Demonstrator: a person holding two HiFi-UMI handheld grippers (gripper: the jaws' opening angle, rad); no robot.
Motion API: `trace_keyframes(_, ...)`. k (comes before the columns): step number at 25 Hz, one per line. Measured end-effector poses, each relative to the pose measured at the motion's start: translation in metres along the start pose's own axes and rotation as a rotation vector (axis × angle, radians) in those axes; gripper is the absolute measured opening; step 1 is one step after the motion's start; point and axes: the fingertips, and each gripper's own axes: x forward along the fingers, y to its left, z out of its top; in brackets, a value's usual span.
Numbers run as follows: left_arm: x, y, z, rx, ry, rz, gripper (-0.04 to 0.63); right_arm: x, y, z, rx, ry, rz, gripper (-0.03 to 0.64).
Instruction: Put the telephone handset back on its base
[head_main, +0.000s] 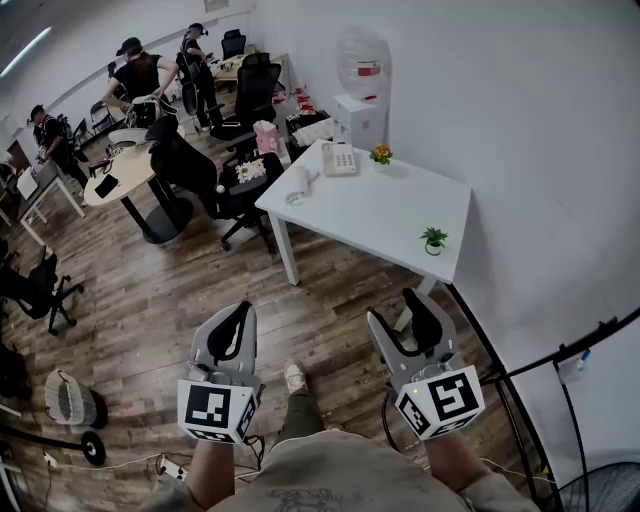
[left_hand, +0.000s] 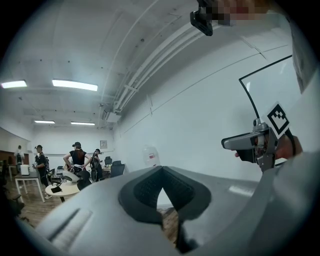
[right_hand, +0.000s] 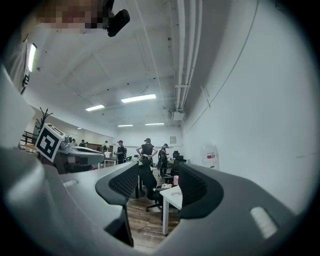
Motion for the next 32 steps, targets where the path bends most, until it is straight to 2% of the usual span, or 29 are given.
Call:
trace_keyframes(8,0.045,0.031,-0.013,-0.02,0.013,-0.011,0.0,0.055,-0.007,-0.016,-0.023,0.068,0.03,0.27)
trace_keyframes(14,0.093,0.07,-0.025,-0.03,0.018,-0.021,0.0,0.115,-0.016,-0.024,-0.022,0.093,0.032,0.267)
trace_keyframes(23,0.173,0.162,-0.031,-0.042,0.017,-0.047,0.0,0.236,-0.024,-0.027,-0.006,0.145,-0.008,0.255)
trace_keyframes(32,0.247,0.256,-0.061,-0.061,0.061,-0.08,0.0,0.364,-0.021,-0.045,-0.006,0.199,-0.025,0.253)
